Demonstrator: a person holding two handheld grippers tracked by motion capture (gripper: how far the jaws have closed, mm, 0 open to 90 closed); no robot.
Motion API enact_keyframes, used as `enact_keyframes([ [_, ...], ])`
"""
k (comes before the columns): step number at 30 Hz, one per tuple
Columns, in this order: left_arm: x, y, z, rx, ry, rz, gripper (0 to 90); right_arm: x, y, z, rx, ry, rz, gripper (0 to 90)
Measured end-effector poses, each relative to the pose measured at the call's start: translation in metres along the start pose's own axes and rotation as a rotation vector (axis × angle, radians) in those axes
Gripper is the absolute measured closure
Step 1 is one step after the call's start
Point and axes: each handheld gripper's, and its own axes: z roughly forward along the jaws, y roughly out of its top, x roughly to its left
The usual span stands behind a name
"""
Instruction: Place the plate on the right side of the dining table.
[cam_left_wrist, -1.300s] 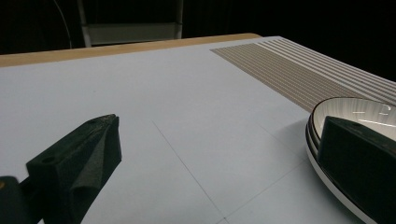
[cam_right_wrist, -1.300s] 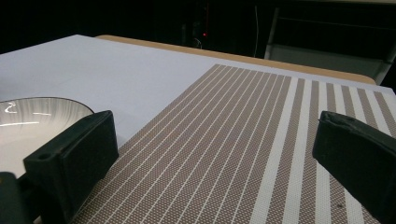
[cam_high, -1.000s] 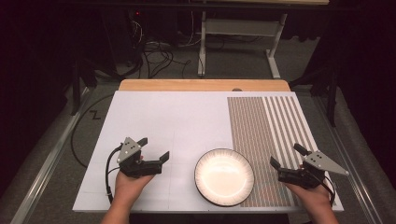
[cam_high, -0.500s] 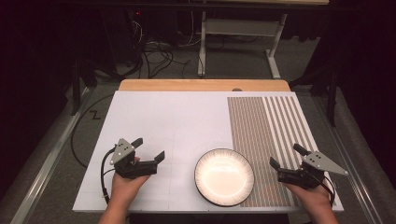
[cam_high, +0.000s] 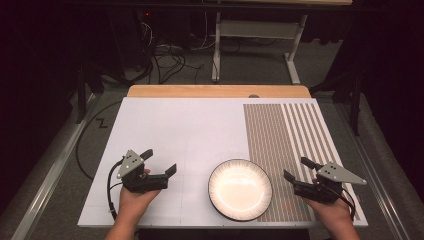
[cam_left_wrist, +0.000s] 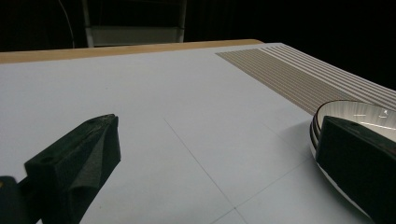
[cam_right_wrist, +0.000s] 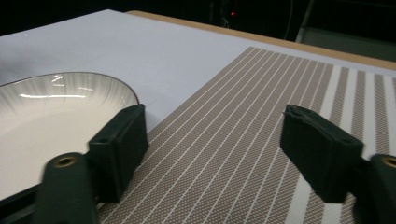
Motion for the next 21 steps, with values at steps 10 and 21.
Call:
enact_keyframes([
  [10, -0.0014, -0.0001, -0.0019, -0.014, -0.002, 0.019, 0.7, 0.0104, 0.0016, 0.0042, 0.053, 0.092, -0.065, 54.8],
  [21, -0.0022, -0.0019, 0.0009, -0.013, -0.02, 0.001, 1.9, 0.0108, 0.0062, 0.0075, 0.143, 0.218, -0.052, 79.0],
])
